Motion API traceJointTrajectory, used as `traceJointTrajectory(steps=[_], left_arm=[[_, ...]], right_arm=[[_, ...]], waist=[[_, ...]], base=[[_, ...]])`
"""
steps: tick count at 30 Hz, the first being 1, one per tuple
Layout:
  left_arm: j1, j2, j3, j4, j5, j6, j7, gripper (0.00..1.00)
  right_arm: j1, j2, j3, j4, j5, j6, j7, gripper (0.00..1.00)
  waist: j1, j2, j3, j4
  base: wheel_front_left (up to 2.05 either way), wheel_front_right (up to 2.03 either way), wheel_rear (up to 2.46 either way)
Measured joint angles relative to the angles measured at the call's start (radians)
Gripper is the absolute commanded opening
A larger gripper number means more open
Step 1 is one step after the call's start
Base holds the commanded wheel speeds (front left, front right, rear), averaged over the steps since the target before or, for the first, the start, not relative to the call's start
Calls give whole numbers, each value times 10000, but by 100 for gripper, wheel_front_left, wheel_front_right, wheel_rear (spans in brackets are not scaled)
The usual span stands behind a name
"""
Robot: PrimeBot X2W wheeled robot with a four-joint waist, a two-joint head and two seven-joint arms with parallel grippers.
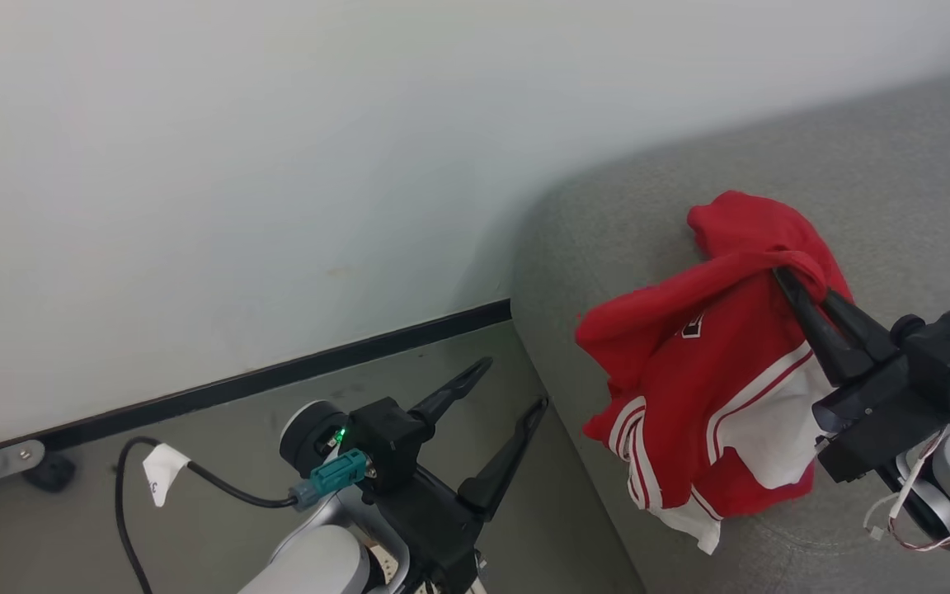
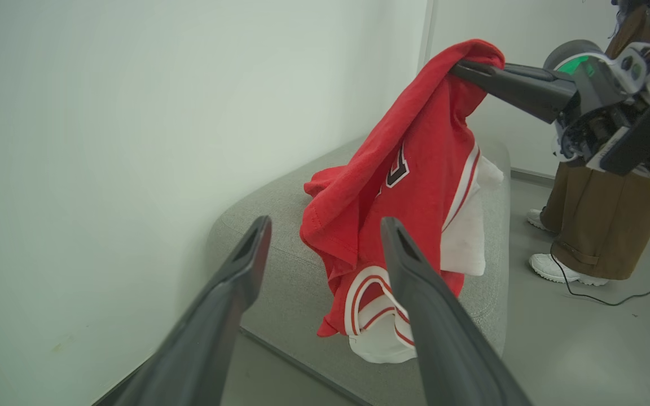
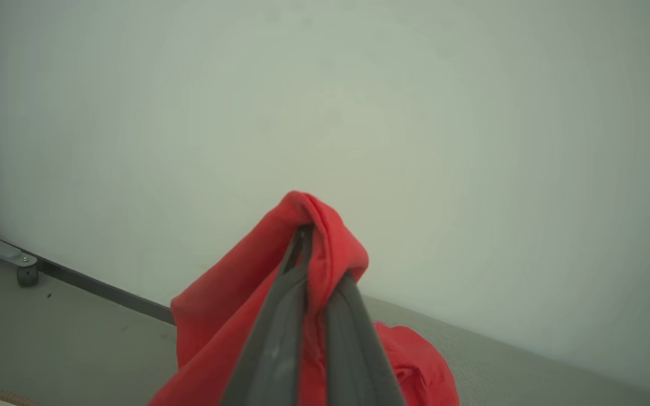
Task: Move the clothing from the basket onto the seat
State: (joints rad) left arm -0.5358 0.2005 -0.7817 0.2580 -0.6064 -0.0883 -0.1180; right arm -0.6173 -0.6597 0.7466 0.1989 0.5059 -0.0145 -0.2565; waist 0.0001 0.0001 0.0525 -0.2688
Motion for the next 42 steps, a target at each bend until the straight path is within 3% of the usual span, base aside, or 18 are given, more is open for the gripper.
traceJointTrajectory(steps=[7,19,33,42], left_arm=[[168,-44,-125,-213,81,13,-81,100],[312,-167,-339,-387,209,105,-82,100],[102,-236,-399,-464,464,192,6,100],[-381,-226,-378,-859,629,314,199,100]], right_arm=[[341,-257,-374,-616,-65,-303,-2,0],[504,-343,-924,-907,10,-278,-2,0],[-2545,-205,-2146,752,249,675,-4,0],[-4468,-518,-3239,2592,556,851,-6,0]], waist=[[-1,0,29,-718],[-1,-1,334,-1813],[0,0,1033,-1656],[0,0,1639,-1183]], base=[[0,0,0],[0,0,0],[0,0,0],[0,0,0]])
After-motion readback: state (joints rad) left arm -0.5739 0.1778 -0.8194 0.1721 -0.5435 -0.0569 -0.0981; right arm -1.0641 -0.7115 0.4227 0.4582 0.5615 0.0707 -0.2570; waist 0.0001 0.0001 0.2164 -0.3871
